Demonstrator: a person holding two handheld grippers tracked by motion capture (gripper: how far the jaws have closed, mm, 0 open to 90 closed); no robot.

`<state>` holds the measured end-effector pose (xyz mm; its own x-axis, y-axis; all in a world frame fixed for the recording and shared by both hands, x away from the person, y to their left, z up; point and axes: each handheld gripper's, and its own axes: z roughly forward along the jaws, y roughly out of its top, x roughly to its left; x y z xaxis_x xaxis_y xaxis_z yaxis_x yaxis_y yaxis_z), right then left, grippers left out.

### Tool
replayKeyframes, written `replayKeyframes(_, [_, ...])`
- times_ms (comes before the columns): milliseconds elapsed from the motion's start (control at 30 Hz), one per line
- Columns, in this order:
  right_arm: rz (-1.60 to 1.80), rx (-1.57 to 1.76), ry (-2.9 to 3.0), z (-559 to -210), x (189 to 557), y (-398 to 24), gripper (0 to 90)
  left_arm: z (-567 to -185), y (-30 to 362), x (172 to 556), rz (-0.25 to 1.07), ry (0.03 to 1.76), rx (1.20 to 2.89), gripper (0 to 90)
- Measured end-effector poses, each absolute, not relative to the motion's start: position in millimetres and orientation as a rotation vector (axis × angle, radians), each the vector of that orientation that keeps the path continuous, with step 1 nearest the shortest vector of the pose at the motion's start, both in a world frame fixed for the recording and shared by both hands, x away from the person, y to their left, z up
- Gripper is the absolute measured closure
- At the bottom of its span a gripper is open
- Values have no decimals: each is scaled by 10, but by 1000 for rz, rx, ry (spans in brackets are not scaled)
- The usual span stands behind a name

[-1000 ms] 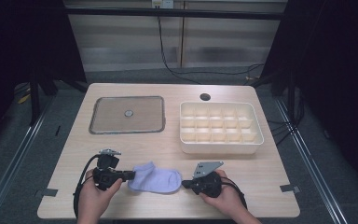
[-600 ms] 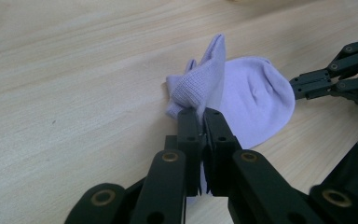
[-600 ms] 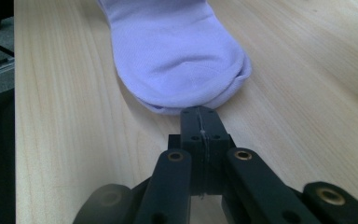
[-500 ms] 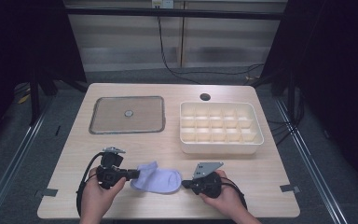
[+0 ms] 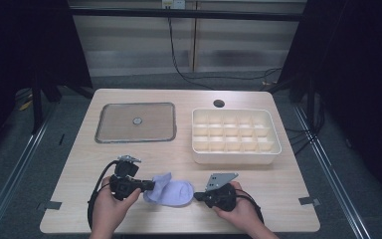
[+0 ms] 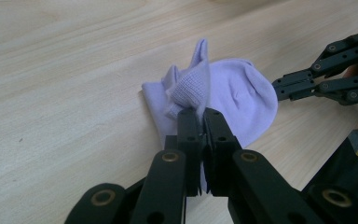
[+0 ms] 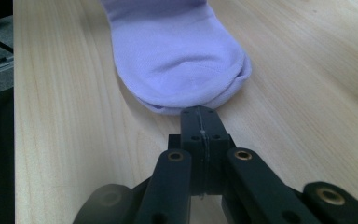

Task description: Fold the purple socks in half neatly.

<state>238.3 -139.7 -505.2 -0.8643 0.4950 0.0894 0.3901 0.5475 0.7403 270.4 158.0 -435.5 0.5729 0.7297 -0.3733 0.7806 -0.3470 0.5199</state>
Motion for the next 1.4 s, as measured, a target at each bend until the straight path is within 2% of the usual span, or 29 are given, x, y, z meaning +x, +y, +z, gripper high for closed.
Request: replayKeyframes(1400, [1222, 769, 2647, -5054, 2388, -1401, 900, -4357, 1133, 2730, -139, 1166, 2190, 867])
